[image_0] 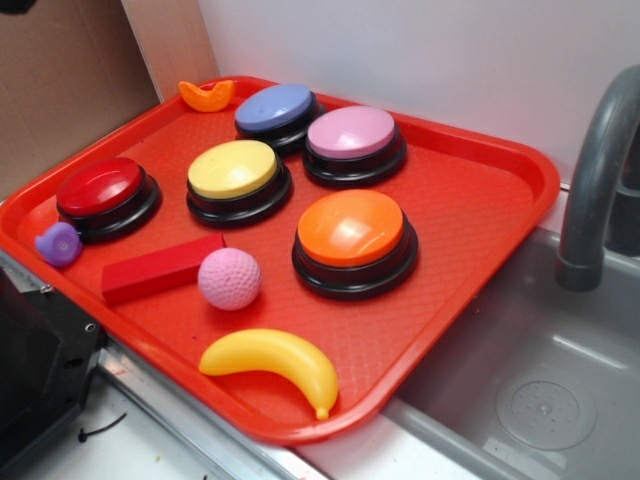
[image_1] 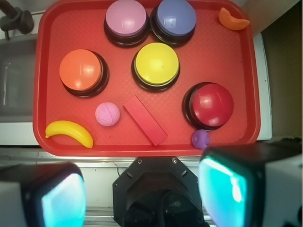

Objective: Push the red button.

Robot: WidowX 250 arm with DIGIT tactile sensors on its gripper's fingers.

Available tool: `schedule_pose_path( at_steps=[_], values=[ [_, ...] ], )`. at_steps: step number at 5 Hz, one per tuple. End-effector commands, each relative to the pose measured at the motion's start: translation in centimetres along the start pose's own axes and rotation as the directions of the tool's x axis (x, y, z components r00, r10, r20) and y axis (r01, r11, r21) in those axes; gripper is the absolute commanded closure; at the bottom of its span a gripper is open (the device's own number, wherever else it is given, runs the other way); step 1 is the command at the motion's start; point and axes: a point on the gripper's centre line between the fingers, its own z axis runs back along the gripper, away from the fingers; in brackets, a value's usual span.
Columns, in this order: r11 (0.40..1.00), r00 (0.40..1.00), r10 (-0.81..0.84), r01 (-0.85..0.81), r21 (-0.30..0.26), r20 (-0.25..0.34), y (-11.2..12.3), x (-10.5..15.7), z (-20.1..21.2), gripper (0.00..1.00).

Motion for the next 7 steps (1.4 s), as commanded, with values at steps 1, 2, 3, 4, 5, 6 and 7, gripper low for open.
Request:
schedule_pose_path(
  at_steps=[1, 2, 3, 4, 5, 6, 7],
  values=[
    [0.967, 0.964, 0.248, -0.253, 0.040, 0.091, 6.9, 5.3, -5.4, 0.00],
    [0.942, 0.945, 0.305, -0.317, 0.108, 0.119, 9.9, 6.2, -9.0, 0.00],
    [0.940, 0.946, 0.305, -0.318, 0.124, 0.111, 12.0, 5.7, -12.2, 0.00],
    [0.941, 0.954, 0.286, -0.297, 0.161, 0.086, 12.6, 6.0, -14.1, 0.00],
    [0.940, 0.956, 0.288, -0.292, 0.177, 0.048, 13.6, 5.6, -15.8, 0.00],
    [0.938, 0.960, 0.277, -0.276, 0.211, 0.027, 13.7, 5.7, -16.7, 0.00],
    [0.933, 0.959, 0.281, -0.279, 0.225, 0.026, 13.8, 5.4, -17.6, 0.00]
  ],
)
